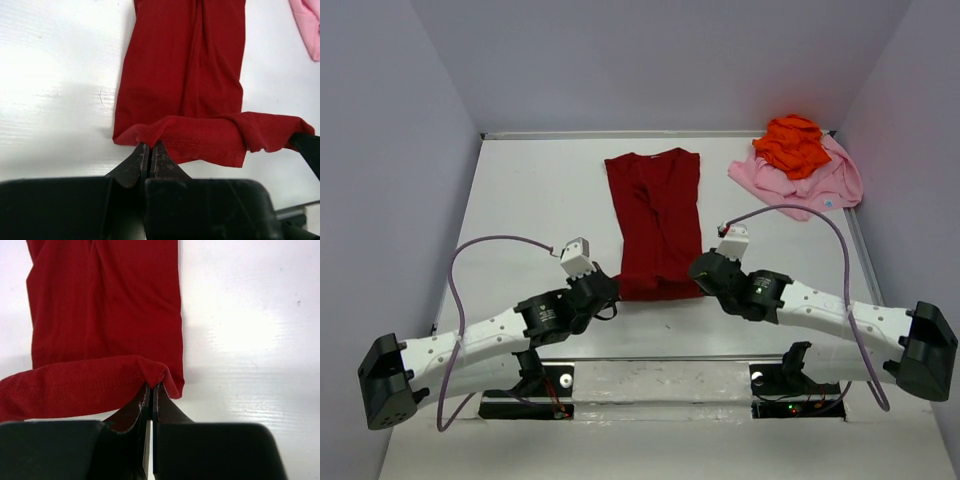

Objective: Fold and stack the t-shirts
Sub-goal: Fold the rectangle-folded T-shirt at the center of the board.

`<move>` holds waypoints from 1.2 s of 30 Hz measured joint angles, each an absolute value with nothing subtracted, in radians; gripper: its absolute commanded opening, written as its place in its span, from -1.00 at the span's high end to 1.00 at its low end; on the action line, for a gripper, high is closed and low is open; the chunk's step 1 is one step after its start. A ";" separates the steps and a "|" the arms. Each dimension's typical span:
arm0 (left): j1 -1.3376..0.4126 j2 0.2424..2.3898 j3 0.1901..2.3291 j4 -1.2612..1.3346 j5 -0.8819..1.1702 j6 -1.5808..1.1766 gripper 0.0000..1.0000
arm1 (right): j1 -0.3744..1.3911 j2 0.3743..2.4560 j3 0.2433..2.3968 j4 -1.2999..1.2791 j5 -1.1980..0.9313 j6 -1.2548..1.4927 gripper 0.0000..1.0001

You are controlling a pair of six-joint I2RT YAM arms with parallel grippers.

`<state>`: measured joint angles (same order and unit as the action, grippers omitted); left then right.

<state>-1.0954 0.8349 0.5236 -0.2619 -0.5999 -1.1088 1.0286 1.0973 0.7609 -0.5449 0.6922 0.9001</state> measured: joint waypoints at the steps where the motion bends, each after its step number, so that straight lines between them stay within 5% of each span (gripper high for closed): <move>1: -1.085 0.852 0.524 -0.249 -0.600 -1.094 1.00 | 1.029 1.124 0.774 -0.539 0.704 0.891 1.00; 36: -0.745 1.440 0.809 0.183 -0.510 -0.545 1.00 | 0.805 1.650 1.046 -0.196 0.830 0.536 1.00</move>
<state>-0.7452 1.4403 0.8093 0.1833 -0.5098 -0.5449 0.8047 1.6505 1.0458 -0.1955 0.8295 0.5358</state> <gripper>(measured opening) 0.033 0.028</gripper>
